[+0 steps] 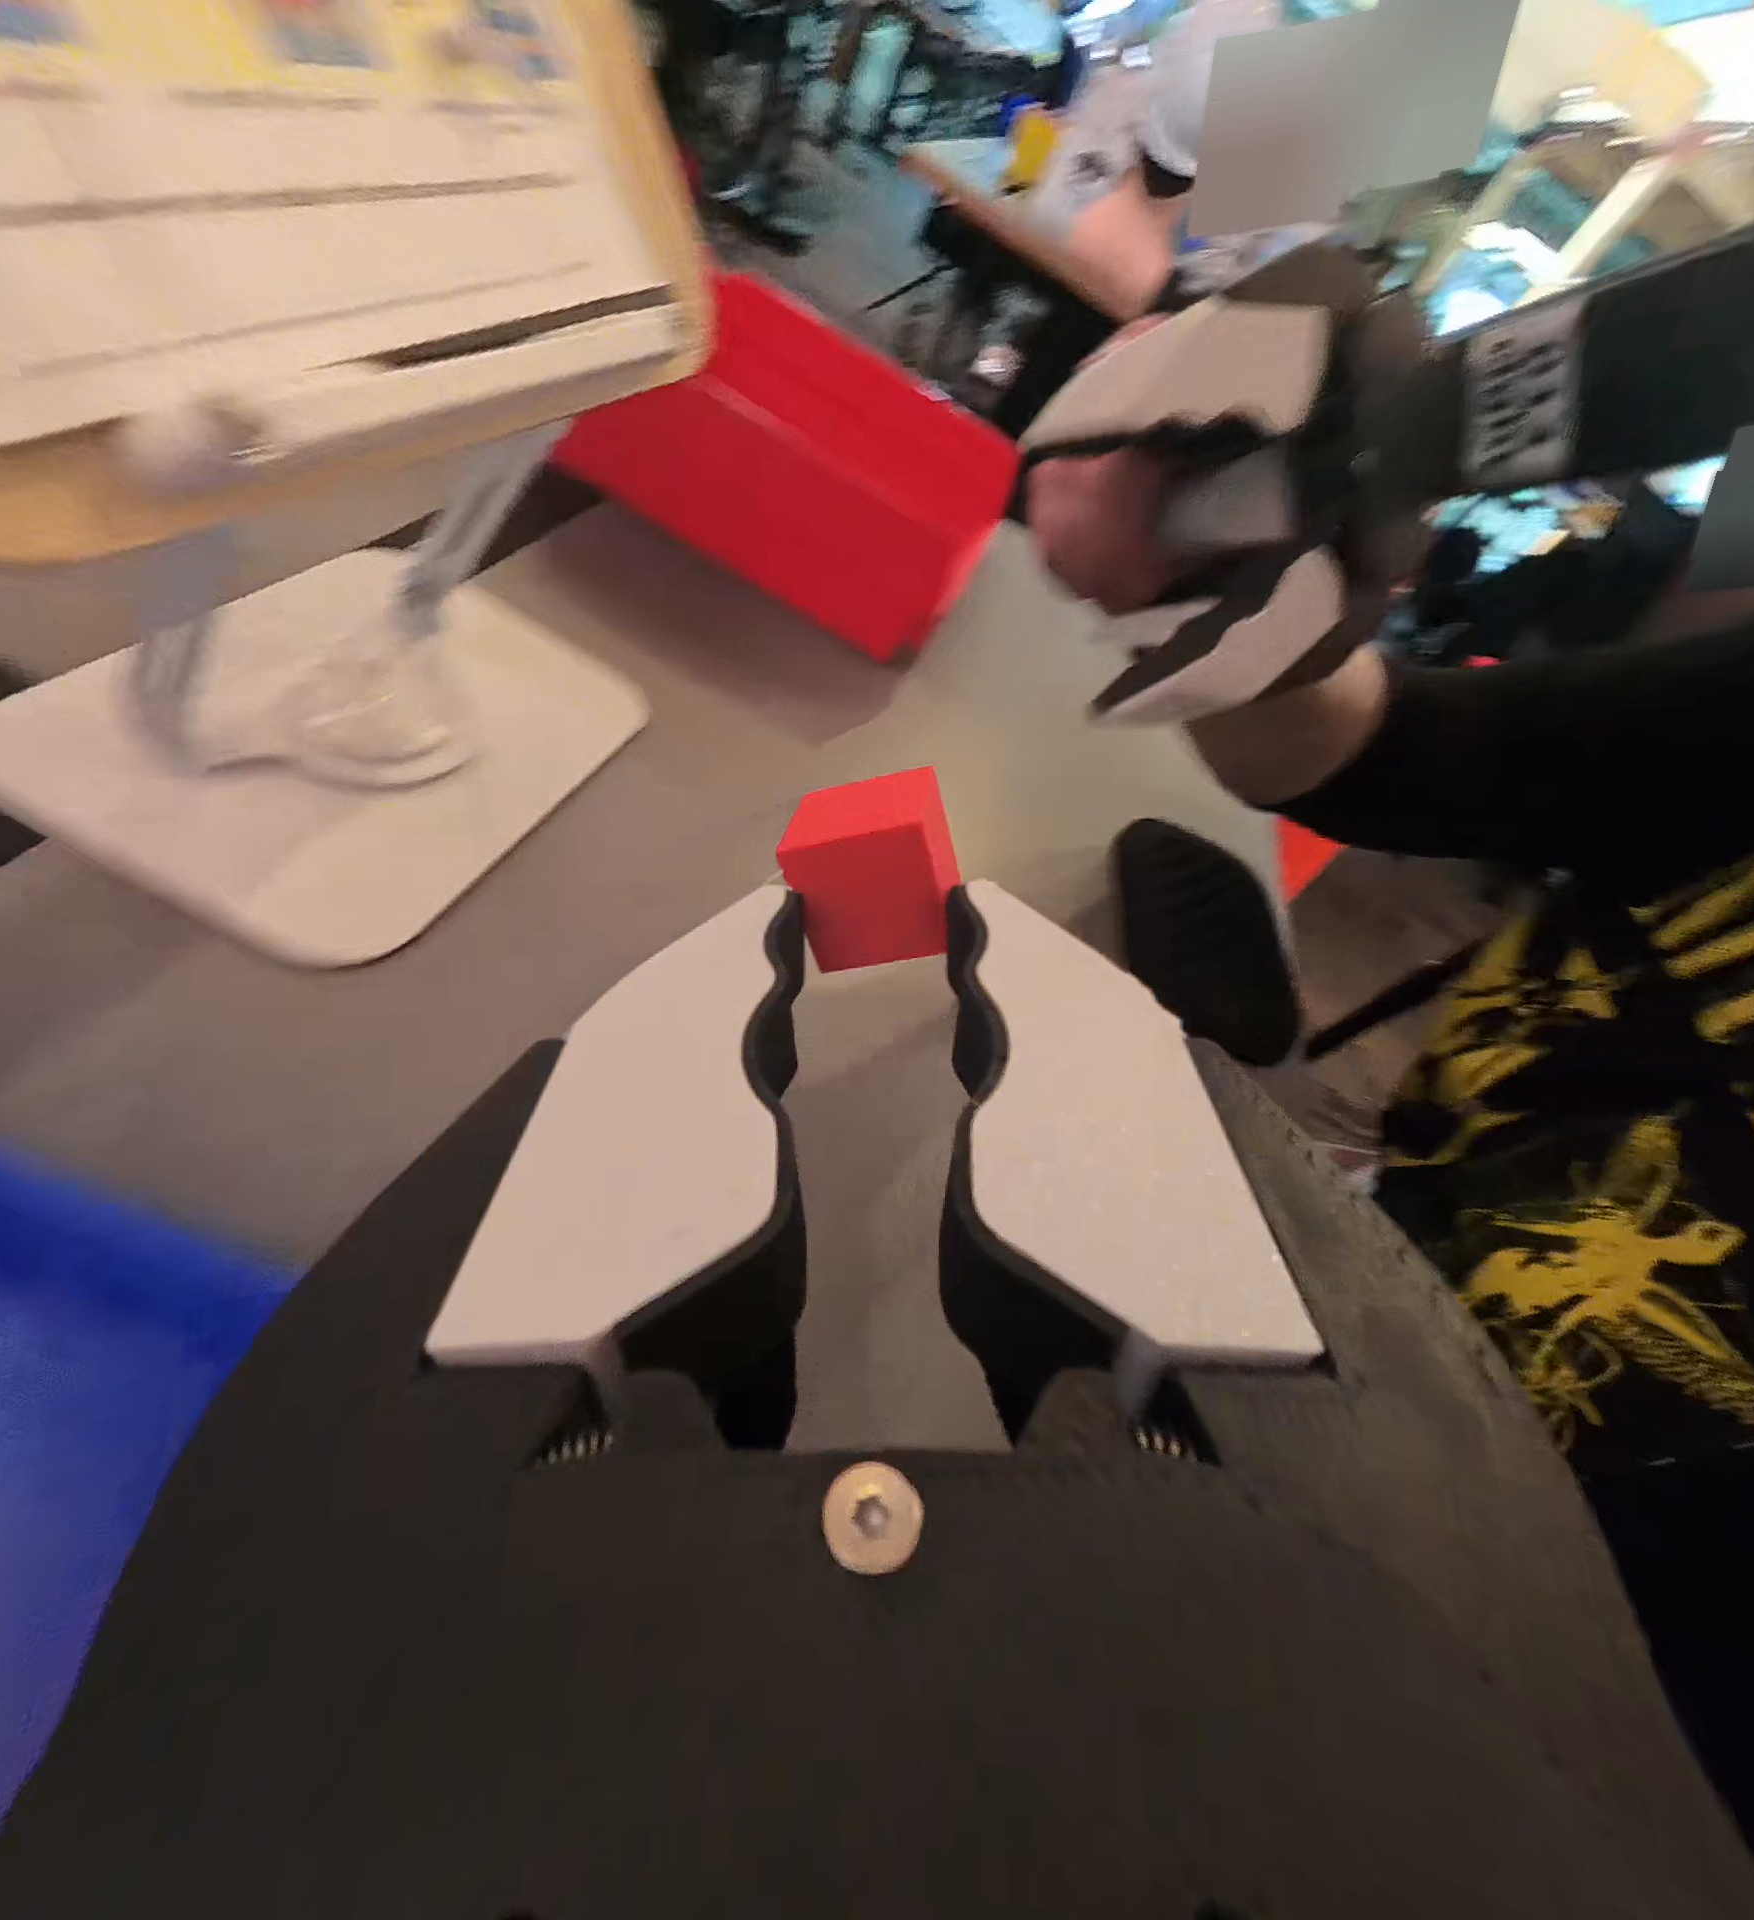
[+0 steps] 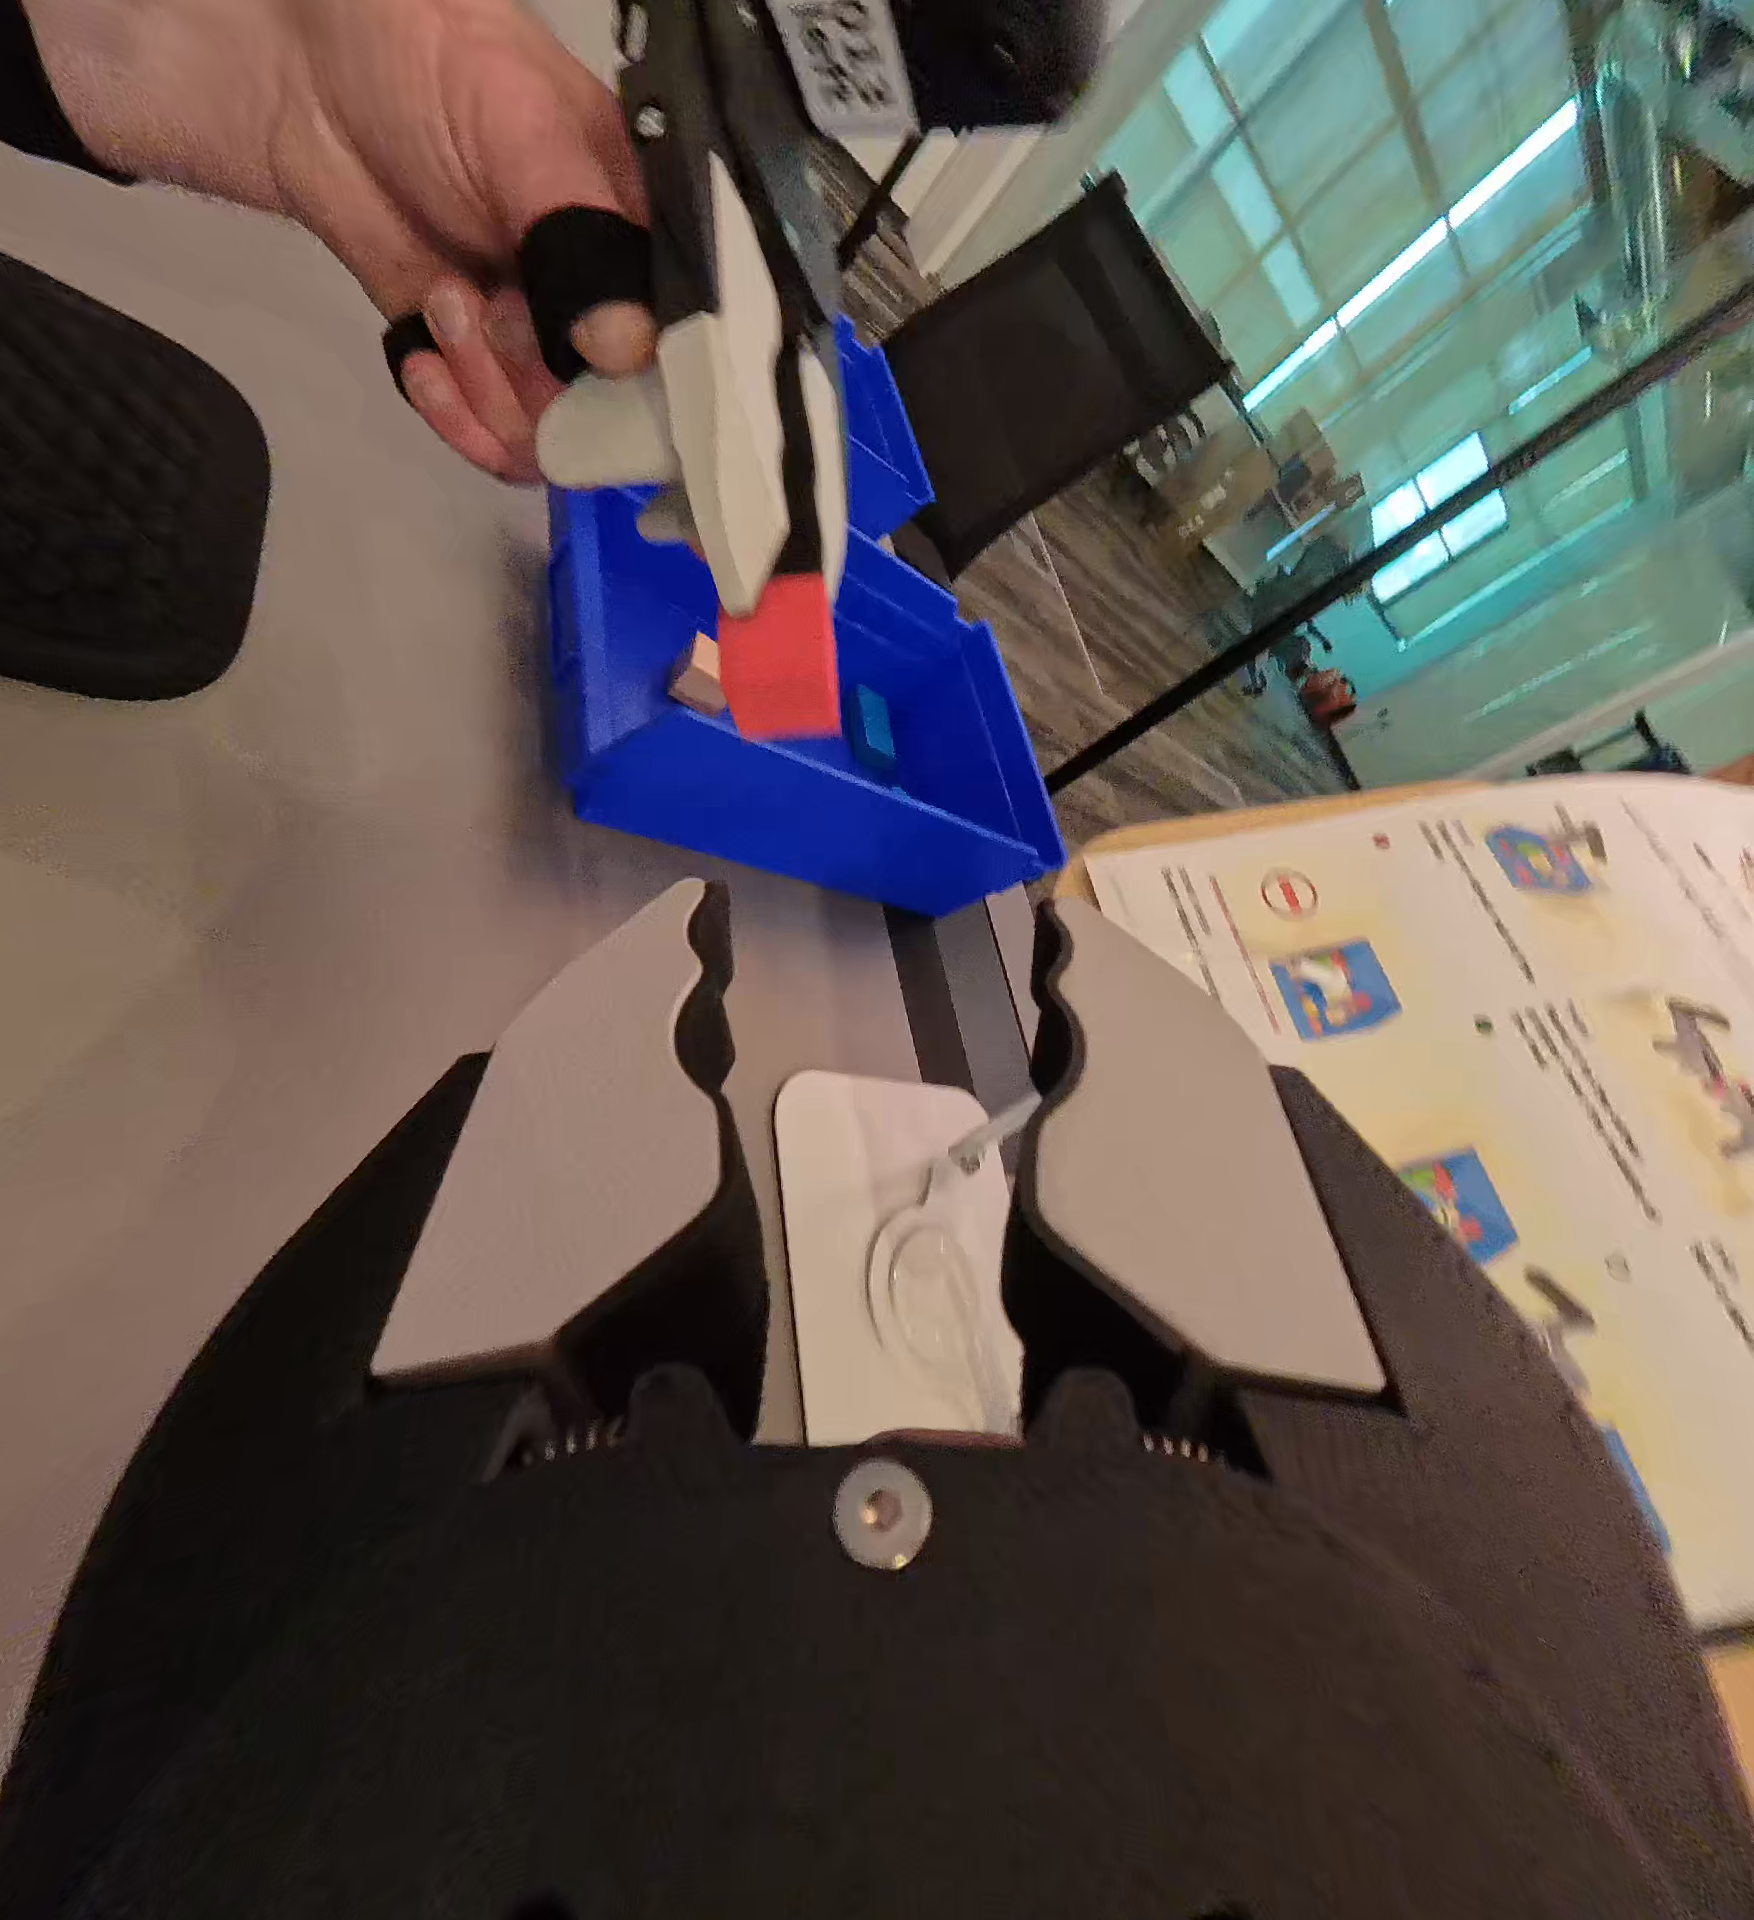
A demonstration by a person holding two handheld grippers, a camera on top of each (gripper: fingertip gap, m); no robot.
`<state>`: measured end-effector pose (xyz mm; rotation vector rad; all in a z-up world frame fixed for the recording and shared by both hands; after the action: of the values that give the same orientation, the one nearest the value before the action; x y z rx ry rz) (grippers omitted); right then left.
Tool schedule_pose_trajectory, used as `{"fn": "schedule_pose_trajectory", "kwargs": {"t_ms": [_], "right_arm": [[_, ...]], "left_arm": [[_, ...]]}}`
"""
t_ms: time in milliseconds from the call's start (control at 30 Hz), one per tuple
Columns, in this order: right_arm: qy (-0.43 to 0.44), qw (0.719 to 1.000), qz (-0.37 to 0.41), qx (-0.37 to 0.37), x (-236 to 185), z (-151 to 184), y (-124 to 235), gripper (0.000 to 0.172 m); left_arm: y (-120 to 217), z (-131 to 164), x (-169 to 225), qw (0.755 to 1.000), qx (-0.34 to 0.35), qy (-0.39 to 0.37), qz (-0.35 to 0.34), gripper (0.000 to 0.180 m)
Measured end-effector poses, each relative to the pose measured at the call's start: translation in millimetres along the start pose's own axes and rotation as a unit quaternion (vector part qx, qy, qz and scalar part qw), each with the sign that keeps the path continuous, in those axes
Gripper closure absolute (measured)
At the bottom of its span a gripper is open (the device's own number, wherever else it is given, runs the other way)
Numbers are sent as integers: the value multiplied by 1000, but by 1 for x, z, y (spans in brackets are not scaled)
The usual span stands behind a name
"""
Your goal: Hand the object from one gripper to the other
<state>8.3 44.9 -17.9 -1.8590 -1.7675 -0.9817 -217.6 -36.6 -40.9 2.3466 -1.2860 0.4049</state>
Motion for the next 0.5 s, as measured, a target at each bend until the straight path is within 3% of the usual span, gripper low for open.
{"fn": "schedule_pose_trajectory", "kwargs": {"t_ms": [200, 300, 500], "right_arm": [[53, 998, -22, 4, -21, -12, -16, 130], [61, 998, -21, 16, -22, -15, -11, 145], [24, 999, -26, -3, -6, -5, 15, 146]], "left_arm": [[-45, -6, 21, 994, 18, -11, 109, 154], [-52, -6, 24, 991, 29, -15, 130, 154], [-58, -6, 27, 991, 34, -23, 129, 146]]}}
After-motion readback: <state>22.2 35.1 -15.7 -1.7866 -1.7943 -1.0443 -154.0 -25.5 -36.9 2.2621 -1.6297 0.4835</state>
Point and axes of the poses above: each gripper's, where its closed fingertips meet, y back along the fingers, z out of its underside, x = y × z across the jaws, the point moved 9 cm from there along y, back along the fingers, and after that the axes turned 9 degrees about z, right-handed, at the moved point
